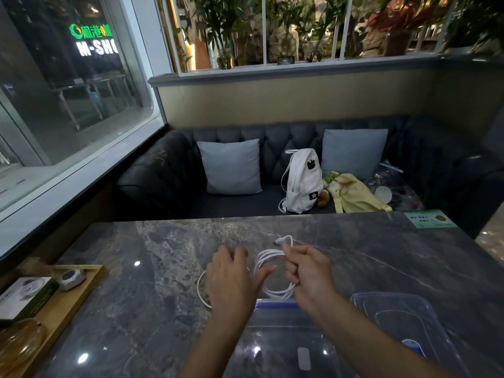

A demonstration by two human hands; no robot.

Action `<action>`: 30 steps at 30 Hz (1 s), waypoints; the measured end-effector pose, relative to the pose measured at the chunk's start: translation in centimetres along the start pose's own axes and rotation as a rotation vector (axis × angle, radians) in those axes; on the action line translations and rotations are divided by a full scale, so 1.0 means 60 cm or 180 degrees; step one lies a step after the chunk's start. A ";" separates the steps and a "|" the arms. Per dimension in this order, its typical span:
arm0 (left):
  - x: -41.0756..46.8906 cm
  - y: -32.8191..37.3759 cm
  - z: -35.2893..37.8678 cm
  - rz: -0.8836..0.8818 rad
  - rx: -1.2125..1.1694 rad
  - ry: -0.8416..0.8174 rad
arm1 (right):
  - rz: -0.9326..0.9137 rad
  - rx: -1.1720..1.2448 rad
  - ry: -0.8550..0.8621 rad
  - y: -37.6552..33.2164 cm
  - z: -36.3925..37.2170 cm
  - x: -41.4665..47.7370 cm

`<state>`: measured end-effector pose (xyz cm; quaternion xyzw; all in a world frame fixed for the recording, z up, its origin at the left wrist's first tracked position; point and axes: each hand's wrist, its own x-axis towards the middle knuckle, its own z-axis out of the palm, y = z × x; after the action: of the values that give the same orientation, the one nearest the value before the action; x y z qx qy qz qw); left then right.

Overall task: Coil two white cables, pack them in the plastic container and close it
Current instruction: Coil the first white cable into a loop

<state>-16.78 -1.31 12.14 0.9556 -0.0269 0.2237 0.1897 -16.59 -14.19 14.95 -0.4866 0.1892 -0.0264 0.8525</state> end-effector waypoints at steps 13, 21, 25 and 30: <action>0.018 0.036 0.021 -0.0966 -0.1172 -0.1285 | -0.1660 -0.1590 -0.0422 0.022 0.005 -0.007; 0.020 0.024 0.011 -0.1870 -0.3855 -0.1447 | -0.1154 -0.1191 0.0015 0.014 -0.020 0.019; 0.017 0.011 0.007 -0.1606 -0.4244 -0.1746 | -0.0875 -0.1189 0.0112 0.008 -0.028 0.030; 0.015 0.005 0.014 -0.1551 -0.4499 -0.1804 | -0.0909 -0.1713 -0.0013 0.000 -0.032 0.026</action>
<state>-15.67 -1.90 11.93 0.6087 0.0001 -0.1454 0.7800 -15.79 -16.13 13.63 -0.7167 0.1173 -0.0939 0.6810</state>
